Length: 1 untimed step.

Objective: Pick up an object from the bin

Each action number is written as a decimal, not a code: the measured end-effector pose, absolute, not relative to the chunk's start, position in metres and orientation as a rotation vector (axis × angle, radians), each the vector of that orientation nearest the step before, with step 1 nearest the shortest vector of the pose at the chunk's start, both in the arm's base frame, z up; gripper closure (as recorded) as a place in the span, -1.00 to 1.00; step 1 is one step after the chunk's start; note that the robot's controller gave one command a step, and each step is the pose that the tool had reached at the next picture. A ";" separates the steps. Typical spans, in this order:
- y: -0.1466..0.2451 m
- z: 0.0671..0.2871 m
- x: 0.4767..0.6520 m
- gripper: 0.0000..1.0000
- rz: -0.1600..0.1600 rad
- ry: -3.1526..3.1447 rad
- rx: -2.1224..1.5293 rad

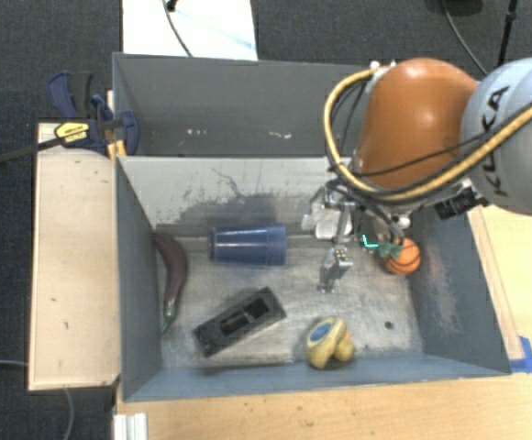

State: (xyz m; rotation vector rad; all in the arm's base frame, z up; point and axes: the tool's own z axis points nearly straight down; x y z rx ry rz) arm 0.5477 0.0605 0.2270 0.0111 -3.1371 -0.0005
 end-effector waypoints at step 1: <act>0.060 0.231 0.549 -1.00 -0.002 -3.145 0.008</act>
Offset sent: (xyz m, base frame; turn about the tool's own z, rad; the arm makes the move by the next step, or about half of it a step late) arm -0.0214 0.0633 -0.1016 0.0429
